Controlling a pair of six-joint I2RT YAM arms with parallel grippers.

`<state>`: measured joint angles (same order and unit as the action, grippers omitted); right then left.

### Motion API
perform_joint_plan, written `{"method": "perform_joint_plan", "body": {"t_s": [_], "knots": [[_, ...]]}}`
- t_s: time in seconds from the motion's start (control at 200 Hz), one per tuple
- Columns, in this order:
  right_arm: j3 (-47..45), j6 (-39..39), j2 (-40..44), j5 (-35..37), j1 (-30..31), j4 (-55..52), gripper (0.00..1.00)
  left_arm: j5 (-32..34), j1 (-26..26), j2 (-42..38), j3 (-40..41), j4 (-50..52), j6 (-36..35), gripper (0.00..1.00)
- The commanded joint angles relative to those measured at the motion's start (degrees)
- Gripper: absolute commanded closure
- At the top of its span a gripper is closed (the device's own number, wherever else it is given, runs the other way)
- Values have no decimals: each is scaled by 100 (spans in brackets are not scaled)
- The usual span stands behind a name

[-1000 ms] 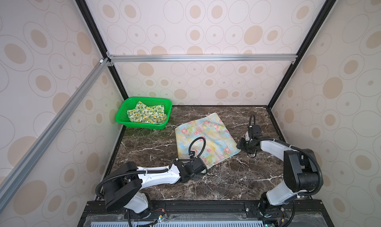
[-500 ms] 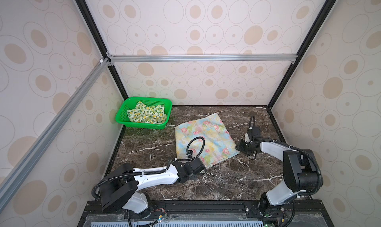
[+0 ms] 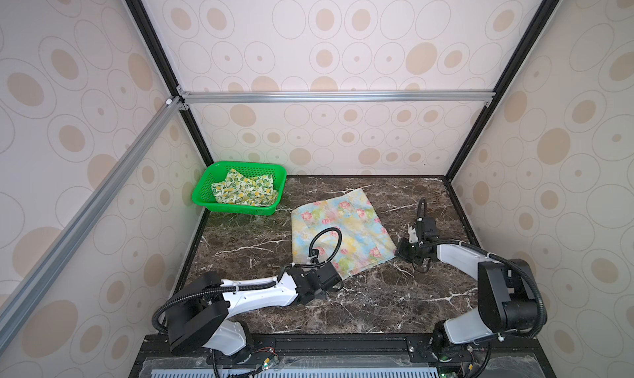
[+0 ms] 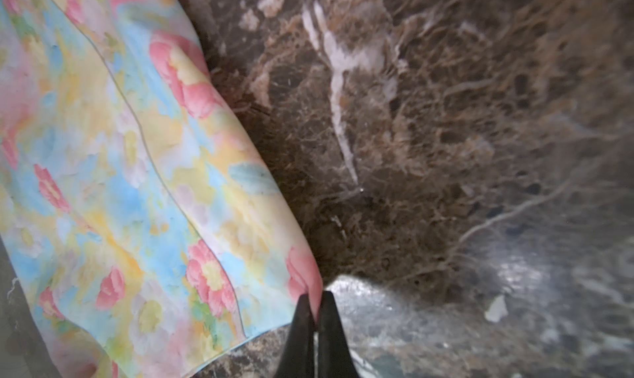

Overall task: Fold and stack skirts
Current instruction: Flatten out the skirt at the center of the table.

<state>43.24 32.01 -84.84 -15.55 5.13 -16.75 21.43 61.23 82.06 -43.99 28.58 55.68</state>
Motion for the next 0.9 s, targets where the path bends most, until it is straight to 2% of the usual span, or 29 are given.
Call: {"method": "perform_joint_plan", "body": {"t_s": [0.0,0.09,0.185,0.345,0.49,0.69,0.895], "knots": [[460,-66,430,-68,-29,-270,100,965,-33,-188,-673,849,-14,100],[885,-86,698,-141,-20,-542,100,1486,-279,-267,-1257,1371,-306,100],[1386,-32,1002,-257,-20,-667,100,1930,-775,-391,-1990,1601,-1042,100],[2526,70,1320,-411,-20,-1139,100,2309,-1637,-659,-3358,1102,-2557,100],[3108,155,1792,-457,-10,-1415,100,2595,-1855,-591,-4469,984,-3539,100],[3407,126,1989,-315,-16,-1515,100,2682,-2034,-409,-4975,647,-4336,100],[3851,-15,1163,-193,-29,-1290,100,1926,-2596,133,-5225,-122,-4827,100]]}}
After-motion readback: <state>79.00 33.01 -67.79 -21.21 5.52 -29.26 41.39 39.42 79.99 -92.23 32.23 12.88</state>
